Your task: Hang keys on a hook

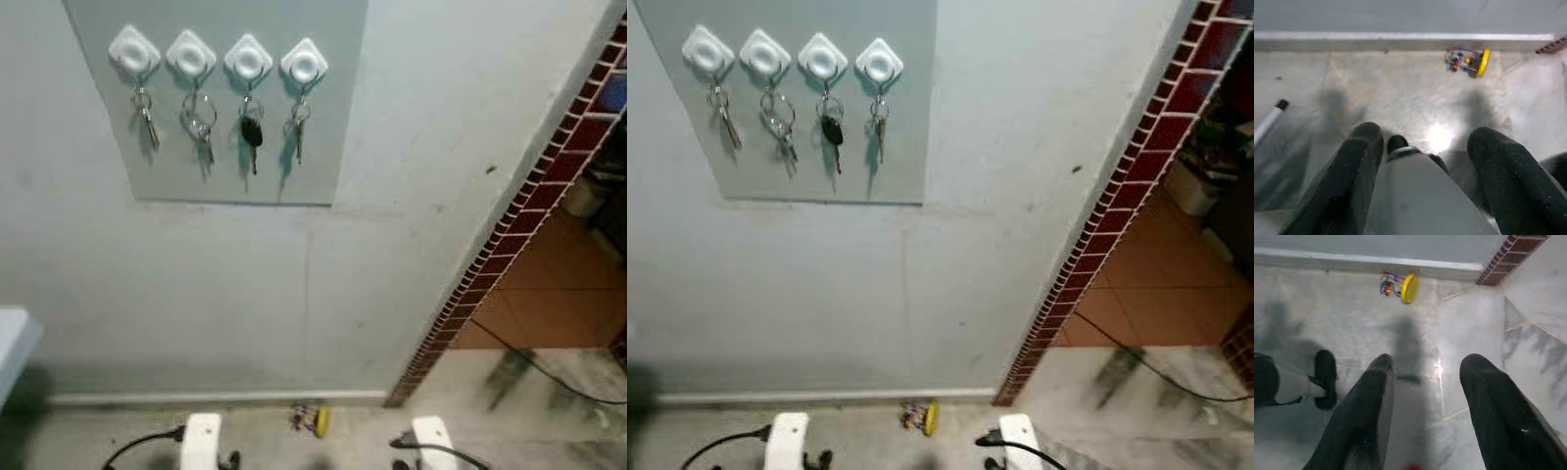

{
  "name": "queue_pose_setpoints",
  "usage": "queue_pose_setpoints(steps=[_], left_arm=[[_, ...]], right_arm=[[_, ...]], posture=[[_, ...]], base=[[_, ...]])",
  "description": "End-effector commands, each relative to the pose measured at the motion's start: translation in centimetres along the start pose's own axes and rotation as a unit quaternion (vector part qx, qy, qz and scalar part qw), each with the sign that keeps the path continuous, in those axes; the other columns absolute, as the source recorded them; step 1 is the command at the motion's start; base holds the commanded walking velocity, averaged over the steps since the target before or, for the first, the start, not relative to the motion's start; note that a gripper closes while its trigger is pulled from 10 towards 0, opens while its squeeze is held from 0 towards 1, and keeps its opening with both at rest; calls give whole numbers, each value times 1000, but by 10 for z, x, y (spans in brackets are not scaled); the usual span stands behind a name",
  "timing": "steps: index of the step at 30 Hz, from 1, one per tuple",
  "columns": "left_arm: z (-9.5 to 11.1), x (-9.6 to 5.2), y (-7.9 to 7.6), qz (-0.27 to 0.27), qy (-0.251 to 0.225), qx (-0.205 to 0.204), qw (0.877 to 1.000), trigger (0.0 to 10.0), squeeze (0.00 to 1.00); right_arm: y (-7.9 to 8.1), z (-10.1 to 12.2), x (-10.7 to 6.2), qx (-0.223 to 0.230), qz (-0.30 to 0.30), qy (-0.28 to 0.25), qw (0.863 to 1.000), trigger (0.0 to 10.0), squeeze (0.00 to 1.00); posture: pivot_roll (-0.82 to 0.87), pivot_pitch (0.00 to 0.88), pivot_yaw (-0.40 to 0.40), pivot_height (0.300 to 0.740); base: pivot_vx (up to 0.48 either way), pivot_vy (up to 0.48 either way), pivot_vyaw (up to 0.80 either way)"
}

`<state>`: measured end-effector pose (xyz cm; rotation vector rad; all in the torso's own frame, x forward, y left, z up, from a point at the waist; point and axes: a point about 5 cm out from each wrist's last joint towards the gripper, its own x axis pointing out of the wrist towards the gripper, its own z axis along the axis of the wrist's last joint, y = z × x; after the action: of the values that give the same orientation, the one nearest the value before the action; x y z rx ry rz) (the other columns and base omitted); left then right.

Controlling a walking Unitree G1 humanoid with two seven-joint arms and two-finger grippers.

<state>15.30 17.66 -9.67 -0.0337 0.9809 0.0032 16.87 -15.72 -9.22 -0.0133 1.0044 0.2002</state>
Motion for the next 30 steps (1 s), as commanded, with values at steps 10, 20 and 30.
queue_pose_setpoints(steps=[10, 20, 30], left_arm=[[2, 2, -6, 10, 4, -13, 1000, 10000, 0], [4, 2, -7, 6, 4, -3, 1000, 10000, 0], [8, 3, -7, 2, -1, -7, 1000, 10000, 0]], right_arm=[[-10, -4, -3, 4, -14, 5, 1000, 10000, 0], [-10, -3, -3, 18, -17, 1, 1000, 10000, 0], [-11, -1, -2, 27, -18, -3, 999, 10000, 0]], posture=[[-131, 0, -30, 740], [-145, 0, -13, 740], [-157, 0, -3, 740]], base=[[0, -129, 0], [0, 0, 0], [0, 0, 0]])
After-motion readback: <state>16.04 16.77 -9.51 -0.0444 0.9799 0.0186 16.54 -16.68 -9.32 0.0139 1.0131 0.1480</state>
